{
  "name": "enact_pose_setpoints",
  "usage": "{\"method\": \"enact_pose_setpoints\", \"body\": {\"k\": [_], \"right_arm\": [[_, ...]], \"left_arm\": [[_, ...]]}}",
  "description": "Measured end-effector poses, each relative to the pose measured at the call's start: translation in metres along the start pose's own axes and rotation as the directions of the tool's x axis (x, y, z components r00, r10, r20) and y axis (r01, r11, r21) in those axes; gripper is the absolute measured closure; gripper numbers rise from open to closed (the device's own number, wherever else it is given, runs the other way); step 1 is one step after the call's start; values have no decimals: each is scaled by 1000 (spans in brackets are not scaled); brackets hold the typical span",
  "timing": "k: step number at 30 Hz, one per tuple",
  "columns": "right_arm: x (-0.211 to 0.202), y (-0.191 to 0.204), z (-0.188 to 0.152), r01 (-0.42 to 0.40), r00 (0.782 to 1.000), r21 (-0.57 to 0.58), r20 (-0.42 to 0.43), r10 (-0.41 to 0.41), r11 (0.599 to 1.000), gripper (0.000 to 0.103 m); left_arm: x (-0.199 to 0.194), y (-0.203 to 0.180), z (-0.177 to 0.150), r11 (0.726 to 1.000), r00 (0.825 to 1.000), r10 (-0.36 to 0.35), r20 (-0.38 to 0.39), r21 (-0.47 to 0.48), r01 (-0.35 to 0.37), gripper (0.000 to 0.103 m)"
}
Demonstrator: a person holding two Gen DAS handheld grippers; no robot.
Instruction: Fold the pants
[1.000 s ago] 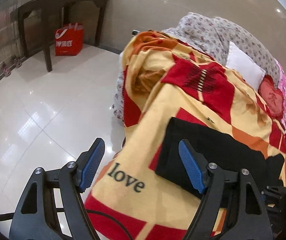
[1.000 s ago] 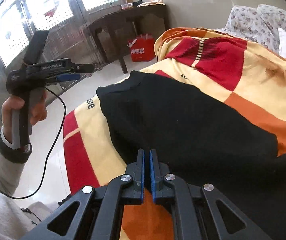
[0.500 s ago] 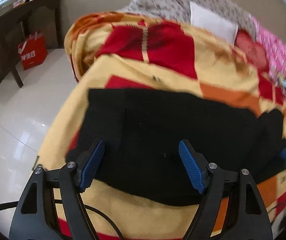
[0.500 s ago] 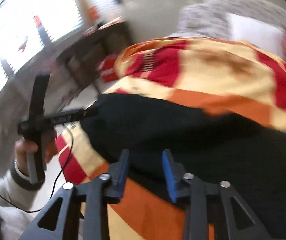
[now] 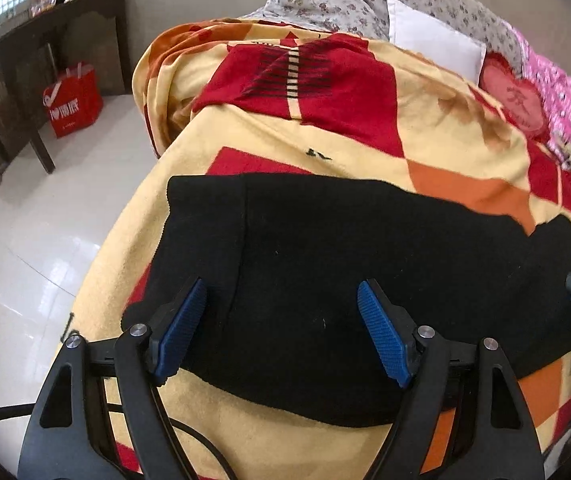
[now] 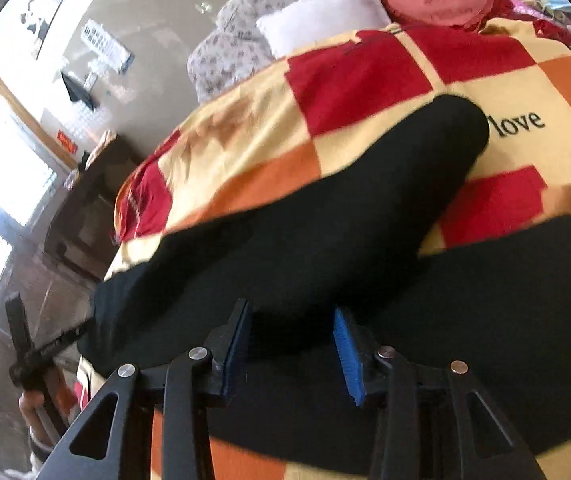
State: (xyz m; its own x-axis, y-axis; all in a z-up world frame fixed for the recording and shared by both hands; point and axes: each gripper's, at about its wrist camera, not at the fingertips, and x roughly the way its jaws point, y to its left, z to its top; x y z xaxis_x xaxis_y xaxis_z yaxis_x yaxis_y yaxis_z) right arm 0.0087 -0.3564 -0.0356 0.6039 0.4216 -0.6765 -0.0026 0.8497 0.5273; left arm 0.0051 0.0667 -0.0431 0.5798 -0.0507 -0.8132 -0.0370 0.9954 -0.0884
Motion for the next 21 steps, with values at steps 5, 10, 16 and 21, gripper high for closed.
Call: {"method": "enact_pose_setpoints", "body": {"k": [5,10,16,21], "right_arm": [[3,4,6,13,998,-10,62,-13,1000,95],[-57,32,-9,40,989,-107,143,-25,993,95],[-80,35,-41,99,994,-146,65,-90,984,95],[-53,21,-52,113,990,-112,-73,-122,987,88]], "left_arm": [[-1,2,1,1000,1000,-12,-5,-20,12,25],[-9,10,1,997,998,-67,-11,-49,67,25],[-9,11,-3,997,998,-62,-19,-39,61,25],[-20,20,-2,998,999,-40,-1,-39,40,25]]}}
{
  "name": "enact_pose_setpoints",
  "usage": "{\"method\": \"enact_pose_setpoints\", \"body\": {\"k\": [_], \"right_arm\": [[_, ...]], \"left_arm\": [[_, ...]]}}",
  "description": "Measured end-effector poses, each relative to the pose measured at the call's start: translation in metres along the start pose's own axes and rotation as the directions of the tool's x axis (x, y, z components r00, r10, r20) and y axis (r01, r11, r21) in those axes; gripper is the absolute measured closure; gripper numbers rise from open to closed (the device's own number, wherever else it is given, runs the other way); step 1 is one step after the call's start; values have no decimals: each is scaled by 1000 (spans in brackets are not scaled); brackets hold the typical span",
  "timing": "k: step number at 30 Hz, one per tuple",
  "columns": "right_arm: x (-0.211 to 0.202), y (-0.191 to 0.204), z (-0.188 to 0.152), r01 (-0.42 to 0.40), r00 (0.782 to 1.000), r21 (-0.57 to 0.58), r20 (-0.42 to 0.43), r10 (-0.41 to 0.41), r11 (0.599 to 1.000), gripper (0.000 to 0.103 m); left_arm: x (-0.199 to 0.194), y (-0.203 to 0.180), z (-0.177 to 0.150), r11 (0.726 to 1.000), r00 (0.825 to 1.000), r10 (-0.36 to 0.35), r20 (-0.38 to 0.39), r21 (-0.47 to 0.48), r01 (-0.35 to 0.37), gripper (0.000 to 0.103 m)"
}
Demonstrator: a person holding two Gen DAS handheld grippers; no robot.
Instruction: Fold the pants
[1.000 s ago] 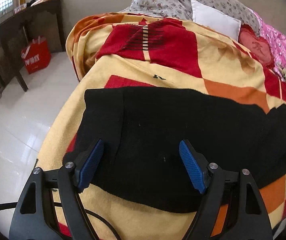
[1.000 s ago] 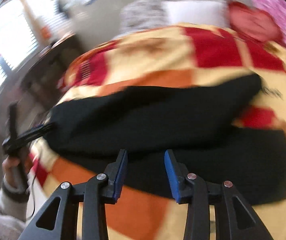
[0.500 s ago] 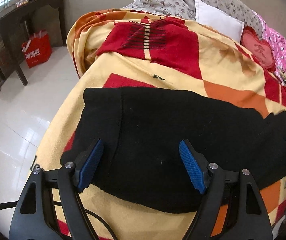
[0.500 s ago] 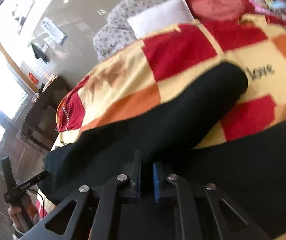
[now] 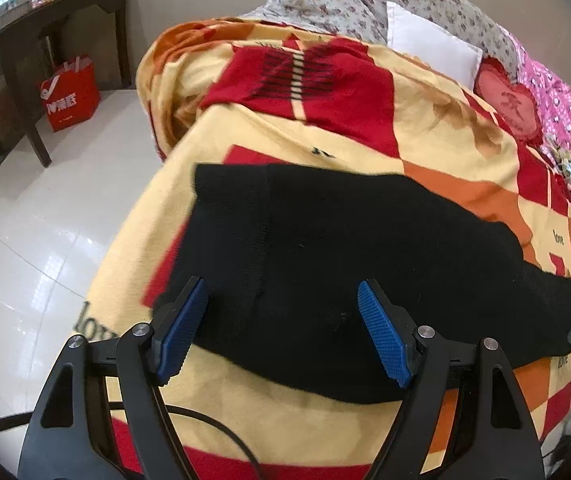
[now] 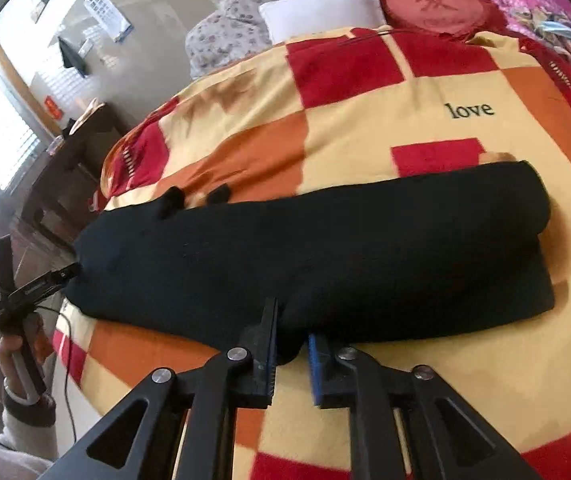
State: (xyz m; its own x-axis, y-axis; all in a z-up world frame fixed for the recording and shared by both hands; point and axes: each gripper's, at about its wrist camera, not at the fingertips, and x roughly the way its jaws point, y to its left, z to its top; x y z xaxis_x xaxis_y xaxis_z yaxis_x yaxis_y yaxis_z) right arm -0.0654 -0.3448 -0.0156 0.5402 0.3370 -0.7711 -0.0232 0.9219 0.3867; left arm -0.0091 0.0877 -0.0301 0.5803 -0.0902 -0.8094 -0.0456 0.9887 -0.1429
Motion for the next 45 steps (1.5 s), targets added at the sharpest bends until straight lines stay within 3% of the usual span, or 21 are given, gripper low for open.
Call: {"method": "enact_pose_setpoints", "body": {"k": [3,6,10,13,17,19,20,22,25,26,34,41,45], "right_arm": [[-15,16,4,-24,999,-90,-25,22,996,75],[-24,37,6,-122,991,-162,-66,113,979,68],[-10,65,12,-324,944,-187,-135,302,928,67],[6,98,17,-386,919,-256,-193,344,886,68],[38,132,46,-196,980,-357,-88,176,913,67],[72,138,65,-80,997,-356,-46,68,931,67],[87,138,72,-61,998,-349,-49,47,935,67],[114,136,84,-47,997,-326,-67,27,944,67],[133,138,91,-125,991,-340,-96,98,932,90],[134,140,91,-94,995,-366,-74,72,926,95],[149,145,91,44,999,-423,-2,-49,905,95],[104,136,91,17,999,-363,51,2,932,91],[66,124,71,-61,996,-354,39,80,933,85]], "left_arm": [[-5,17,6,999,999,24,21,-36,-23,25],[-6,30,11,996,999,30,26,-85,-28,25],[-3,33,17,994,999,28,29,-104,-25,25],[4,28,17,996,999,37,17,-82,-35,25],[12,25,12,997,999,45,-5,-67,-45,25],[13,23,8,997,999,54,-6,-60,-54,25],[14,22,7,997,998,62,-5,-54,-63,25],[17,22,5,997,998,68,-14,-45,-69,25],[21,23,4,997,998,64,-21,-51,-65,25],[22,23,4,997,998,61,-21,-52,-62,25],[28,21,2,995,997,78,-11,-58,-78,25],[6,16,3,994,995,102,17,-34,-101,25],[-17,6,3,996,994,87,63,-23,-86,25]]}}
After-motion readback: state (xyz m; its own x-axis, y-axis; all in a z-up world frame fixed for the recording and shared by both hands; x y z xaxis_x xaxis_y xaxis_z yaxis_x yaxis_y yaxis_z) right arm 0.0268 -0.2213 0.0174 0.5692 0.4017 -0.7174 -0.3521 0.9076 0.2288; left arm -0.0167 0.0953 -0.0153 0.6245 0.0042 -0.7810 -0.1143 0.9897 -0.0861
